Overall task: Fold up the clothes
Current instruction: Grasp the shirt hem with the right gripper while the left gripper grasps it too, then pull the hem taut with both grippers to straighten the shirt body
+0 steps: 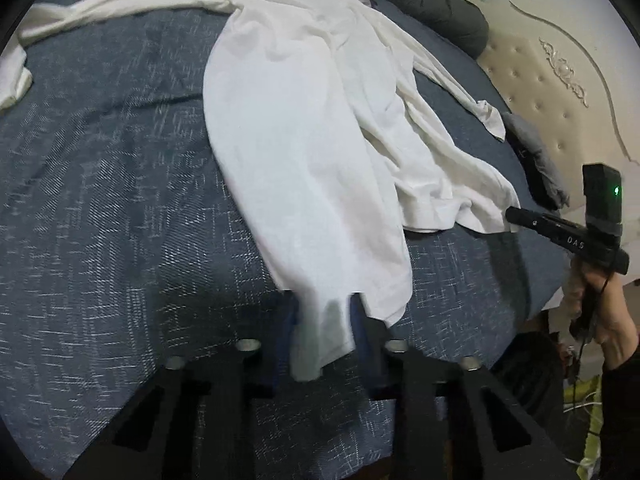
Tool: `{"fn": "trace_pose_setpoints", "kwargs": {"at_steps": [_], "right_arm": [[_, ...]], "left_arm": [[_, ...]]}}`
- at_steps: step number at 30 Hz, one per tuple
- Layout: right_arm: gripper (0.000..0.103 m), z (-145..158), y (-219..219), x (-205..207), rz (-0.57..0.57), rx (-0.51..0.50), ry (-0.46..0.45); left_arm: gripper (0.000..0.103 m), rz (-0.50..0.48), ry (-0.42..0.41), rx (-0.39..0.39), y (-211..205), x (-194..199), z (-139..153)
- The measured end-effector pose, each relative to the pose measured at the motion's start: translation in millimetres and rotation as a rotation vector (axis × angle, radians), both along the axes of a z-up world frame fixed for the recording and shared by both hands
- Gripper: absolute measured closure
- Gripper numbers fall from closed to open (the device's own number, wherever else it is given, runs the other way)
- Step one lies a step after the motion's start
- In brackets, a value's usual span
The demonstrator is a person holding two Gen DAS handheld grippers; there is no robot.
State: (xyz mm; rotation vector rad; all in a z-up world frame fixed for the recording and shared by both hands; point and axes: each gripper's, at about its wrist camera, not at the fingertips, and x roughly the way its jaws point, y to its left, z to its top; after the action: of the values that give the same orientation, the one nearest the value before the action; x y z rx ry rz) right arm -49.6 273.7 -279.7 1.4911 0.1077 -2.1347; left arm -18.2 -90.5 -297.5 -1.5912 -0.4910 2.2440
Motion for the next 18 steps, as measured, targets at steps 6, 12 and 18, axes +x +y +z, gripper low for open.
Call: {"fn": "trace_pose_setpoints", "kwargs": {"at_steps": [6, 12, 18], "right_arm": [[0.095, 6, 9, 0, -0.010, -0.019, 0.005], [0.096, 21, 27, 0, -0.037, -0.040, 0.024], [0.096, 42, 50, 4, -0.063, -0.060, 0.049]], "left_arm": [[0.100, -0.020, 0.046, -0.018, -7, 1, 15], [0.100, -0.011, 0.105, -0.047, -30, 5, 49], [0.101, 0.015, 0.146, -0.049, -63, 12, 79]]}}
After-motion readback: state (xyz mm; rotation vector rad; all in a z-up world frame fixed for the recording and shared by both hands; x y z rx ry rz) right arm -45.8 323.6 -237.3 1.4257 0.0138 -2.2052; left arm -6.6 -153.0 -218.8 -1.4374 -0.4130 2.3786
